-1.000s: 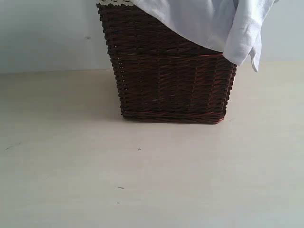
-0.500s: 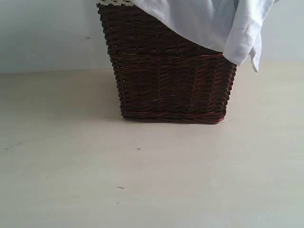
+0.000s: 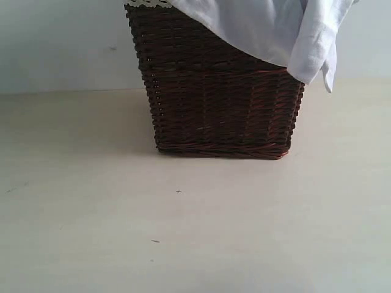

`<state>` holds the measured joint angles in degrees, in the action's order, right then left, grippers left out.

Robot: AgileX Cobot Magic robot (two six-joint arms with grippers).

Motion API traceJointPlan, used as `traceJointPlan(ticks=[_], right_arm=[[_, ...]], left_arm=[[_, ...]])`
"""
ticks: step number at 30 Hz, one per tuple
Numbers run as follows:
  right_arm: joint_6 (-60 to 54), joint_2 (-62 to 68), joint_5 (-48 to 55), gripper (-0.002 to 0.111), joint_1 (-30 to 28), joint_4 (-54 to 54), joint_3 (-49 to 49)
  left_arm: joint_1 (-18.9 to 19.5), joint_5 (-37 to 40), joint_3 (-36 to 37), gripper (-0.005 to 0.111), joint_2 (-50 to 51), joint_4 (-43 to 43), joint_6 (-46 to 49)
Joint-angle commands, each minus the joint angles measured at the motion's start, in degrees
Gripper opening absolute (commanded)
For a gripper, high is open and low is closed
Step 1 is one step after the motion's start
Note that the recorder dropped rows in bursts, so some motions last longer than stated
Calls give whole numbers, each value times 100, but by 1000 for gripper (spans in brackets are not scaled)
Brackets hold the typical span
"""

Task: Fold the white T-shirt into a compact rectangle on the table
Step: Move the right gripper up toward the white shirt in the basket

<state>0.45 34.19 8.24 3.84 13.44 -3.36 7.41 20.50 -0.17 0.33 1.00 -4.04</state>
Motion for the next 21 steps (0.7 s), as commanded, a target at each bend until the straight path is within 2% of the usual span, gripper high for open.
traceJointPlan(ticks=[1,5,9,12,17,21], right_arm=[[-957,1511,-741,8,-32,-50,-670],[-905,2522,-433,8,-20,2,-1421],[-1057,2895,824,8,-19,165,-2251],[-2651,2984,1968,6,-85,526,-2931],[-6779,3062,3826,4,-710,3149,-3779],[-9190,3062,5342,6,-1216,4683,-4132]], left_arm=[[15,-46,17,0,-33,12,-29],[15,-46,17,0,-33,12,-29],[15,-46,17,0,-33,12,-29],[15,-46,17,0,-33,12,-29],[15,-46,17,0,-33,12,-29],[15,-46,17,0,-33,12,-29]])
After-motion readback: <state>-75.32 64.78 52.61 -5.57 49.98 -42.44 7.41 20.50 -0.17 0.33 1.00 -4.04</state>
